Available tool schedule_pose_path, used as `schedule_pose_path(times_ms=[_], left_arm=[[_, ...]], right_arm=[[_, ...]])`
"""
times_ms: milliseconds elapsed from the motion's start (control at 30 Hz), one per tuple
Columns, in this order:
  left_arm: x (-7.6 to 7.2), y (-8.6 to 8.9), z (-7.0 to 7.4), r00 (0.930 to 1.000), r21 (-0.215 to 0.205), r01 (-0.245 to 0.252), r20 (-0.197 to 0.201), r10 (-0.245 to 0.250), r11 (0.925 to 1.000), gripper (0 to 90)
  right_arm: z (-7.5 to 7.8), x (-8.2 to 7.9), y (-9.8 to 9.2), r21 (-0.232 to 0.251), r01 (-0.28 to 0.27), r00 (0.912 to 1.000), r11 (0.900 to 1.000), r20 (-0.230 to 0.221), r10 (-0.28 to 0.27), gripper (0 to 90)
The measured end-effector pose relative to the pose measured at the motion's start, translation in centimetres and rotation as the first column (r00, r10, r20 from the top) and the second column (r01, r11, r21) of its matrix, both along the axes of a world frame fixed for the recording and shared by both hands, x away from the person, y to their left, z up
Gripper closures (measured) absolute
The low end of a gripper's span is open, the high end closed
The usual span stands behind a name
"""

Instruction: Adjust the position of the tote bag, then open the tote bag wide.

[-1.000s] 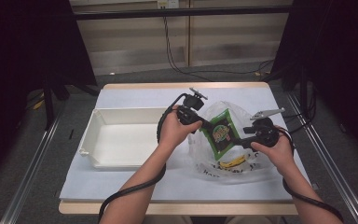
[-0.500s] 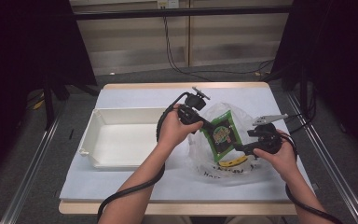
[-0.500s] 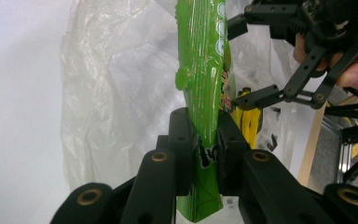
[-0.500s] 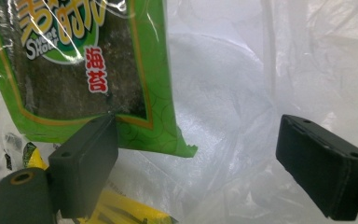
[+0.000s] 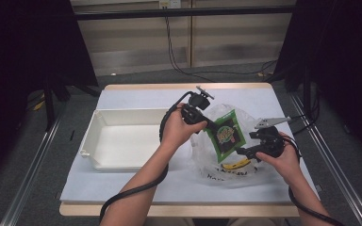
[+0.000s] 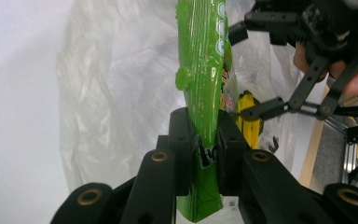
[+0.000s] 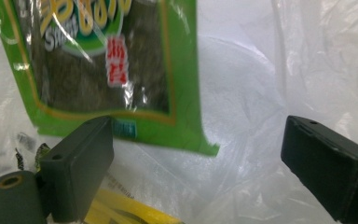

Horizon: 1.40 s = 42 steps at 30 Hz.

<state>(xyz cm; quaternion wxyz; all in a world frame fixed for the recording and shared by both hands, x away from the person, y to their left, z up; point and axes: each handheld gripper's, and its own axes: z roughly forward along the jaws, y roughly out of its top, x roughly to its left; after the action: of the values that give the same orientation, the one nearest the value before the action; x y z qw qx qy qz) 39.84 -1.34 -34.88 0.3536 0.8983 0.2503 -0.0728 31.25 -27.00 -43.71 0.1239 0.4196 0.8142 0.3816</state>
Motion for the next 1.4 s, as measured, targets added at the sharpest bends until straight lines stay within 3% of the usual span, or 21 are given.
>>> schedule_pose_path(times_ms=[67,633,967,1400], left_arm=[[0.2,0.1,0.5,0.9999,0.014,-0.005,0.013,0.005,0.9999,80.1],[0.2,0.7,4.3,0.9986,0.000,0.007,0.053,-0.006,1.0000,80.1],[0.4,1.3,5.9,0.9991,-0.017,0.010,0.040,-0.010,0.9998,80.1],[1.1,2.0,7.5,0.9989,0.007,0.006,0.046,-0.006,1.0000,80.1]], right_arm=[[-0.1,-0.1,0.0,-0.001,0.003,1.0000,1.000,-0.008,-0.003,7.1],[-0.1,-0.6,0.6,0.024,-0.050,0.9982,0.998,-0.032,0.051,3.2],[0.7,-0.9,1.3,0.021,-0.084,0.9953,0.996,-0.048,0.085,3.2],[0.6,-0.8,1.1,0.032,-0.090,0.9941,0.995,-0.059,0.091,3.2]])
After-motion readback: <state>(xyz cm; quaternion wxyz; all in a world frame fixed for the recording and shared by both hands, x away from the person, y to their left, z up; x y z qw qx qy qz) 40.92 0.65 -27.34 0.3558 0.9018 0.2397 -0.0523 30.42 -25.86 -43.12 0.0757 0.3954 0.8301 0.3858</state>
